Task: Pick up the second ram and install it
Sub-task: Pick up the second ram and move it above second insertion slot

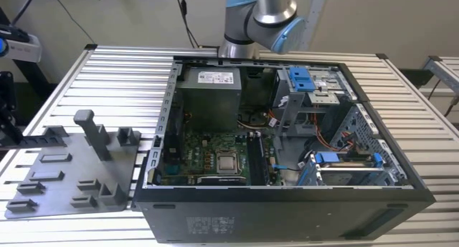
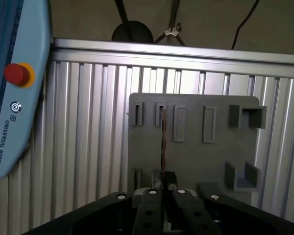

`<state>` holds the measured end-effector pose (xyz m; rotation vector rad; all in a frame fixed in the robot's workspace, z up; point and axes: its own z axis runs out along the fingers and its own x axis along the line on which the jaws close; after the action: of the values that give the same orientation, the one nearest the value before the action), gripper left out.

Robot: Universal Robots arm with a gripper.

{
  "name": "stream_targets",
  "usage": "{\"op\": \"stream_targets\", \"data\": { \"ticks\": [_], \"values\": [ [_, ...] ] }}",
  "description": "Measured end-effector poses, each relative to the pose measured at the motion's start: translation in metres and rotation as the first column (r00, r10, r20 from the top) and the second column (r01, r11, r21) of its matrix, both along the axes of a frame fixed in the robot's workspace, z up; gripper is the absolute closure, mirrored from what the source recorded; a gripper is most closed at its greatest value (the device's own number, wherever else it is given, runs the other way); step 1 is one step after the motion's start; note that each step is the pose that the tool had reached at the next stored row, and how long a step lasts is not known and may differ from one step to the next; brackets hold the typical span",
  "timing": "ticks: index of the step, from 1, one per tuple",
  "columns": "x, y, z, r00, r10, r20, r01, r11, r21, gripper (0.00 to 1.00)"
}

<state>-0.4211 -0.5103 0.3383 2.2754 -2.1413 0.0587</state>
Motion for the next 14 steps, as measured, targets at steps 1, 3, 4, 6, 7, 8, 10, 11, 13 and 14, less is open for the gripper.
{"op": "stream_targets", "data": {
  "ticks": [1, 3, 4, 6, 7, 8, 10, 11, 13, 14],
  "values": [
    [0.0000, 0.0000, 0.0004, 1.0000, -0.002, 0.0000, 0.002, 1.0000, 0.0001, 0.86],
    [0.0000, 0.0000, 0.0009, 1.0000, -0.009, 0.0001, 0.009, 1.0000, 0.0003, 0.86],
    [0.0000, 0.0000, 0.0013, 0.9999, -0.013, -0.0001, 0.013, 0.9999, 0.0002, 0.86],
    [0.0000, 0.0000, 0.0026, 0.9998, -0.021, -0.0003, 0.021, 0.9998, 0.0000, 0.86],
    [0.0000, 0.0000, 0.0034, 0.9997, -0.024, -0.0003, 0.024, 0.9997, 0.0000, 0.86],
    [0.0000, 0.0000, 0.0044, 0.9997, -0.026, -0.0002, 0.026, 0.9997, 0.0002, 0.86],
    [0.0000, 0.0000, 0.0064, 0.9996, -0.030, -0.0001, 0.030, 0.9996, 0.0001, 0.86],
    [0.0000, 0.0000, 0.0071, 0.9995, -0.031, 0.0000, 0.031, 0.9995, 0.0002, 0.86],
    [-0.0001, 0.0000, 0.0094, 0.9995, -0.033, -0.0001, 0.033, 0.9995, 0.0002, 0.86],
    [-0.0001, 0.0000, 0.0105, 0.9994, -0.033, -0.0001, 0.033, 0.9994, 0.0002, 0.86]
  ]
}}
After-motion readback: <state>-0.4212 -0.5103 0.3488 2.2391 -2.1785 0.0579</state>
